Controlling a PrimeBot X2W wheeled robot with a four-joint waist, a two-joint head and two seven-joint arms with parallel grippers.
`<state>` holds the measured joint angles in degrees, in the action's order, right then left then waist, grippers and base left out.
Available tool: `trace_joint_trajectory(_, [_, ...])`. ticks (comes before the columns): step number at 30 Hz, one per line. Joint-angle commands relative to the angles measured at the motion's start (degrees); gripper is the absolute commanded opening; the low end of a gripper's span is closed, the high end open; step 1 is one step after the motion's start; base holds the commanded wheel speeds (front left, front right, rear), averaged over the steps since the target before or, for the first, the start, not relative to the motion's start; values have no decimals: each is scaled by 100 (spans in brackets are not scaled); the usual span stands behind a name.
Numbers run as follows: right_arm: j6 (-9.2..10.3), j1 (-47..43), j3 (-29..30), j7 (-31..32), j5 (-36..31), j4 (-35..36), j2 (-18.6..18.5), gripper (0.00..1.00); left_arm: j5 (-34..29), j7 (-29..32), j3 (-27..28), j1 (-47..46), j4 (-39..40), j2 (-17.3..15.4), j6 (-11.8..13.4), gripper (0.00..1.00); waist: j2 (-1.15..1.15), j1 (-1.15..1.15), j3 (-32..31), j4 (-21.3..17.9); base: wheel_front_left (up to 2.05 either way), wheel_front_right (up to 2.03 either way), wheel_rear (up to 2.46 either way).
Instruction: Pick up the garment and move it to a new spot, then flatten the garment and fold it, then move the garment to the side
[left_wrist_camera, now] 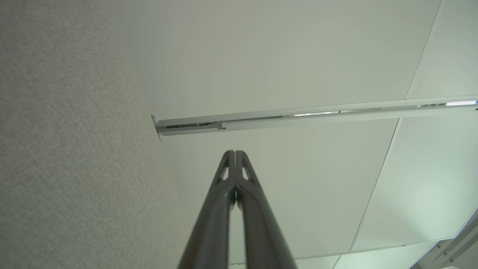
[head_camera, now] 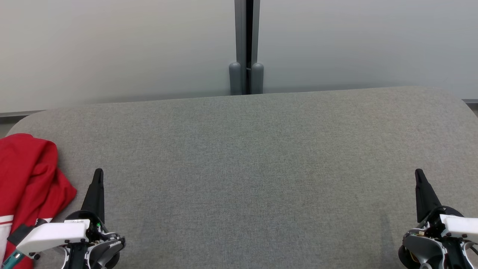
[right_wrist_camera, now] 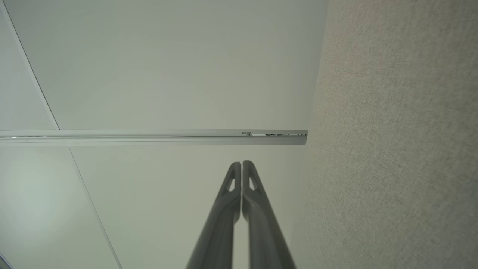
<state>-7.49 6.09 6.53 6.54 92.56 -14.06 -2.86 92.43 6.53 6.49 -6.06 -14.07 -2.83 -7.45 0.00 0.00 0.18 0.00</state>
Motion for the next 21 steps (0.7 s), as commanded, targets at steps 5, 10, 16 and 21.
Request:
trace_joint_trajectory(5, [0, 51, -4, 7, -37, -6, -7, 0, -11, 7, 12, -55, -5, -17, -18, 0, 0, 0, 0, 0, 0, 0, 0])
trace_joint_trajectory(10, [0, 51, -4, 7, -37, -6, -7, 0, -12, 7, 12, -55, -5, -17, -18, 0, 0, 0, 0, 0, 0, 0, 0])
trace_joint_trajectory(16, [0, 51, -4, 6, -37, -6, -7, 0, -11, 7, 12, -55, -5, -17, -18, 0, 0, 0, 0, 0, 0, 0, 0])
trace_joint_trajectory(21, [0, 51, -4, 6, -37, -6, -7, 0, -11, 7, 12, -55, -5, -17, -18, 0, 0, 0, 0, 0, 0, 0, 0])
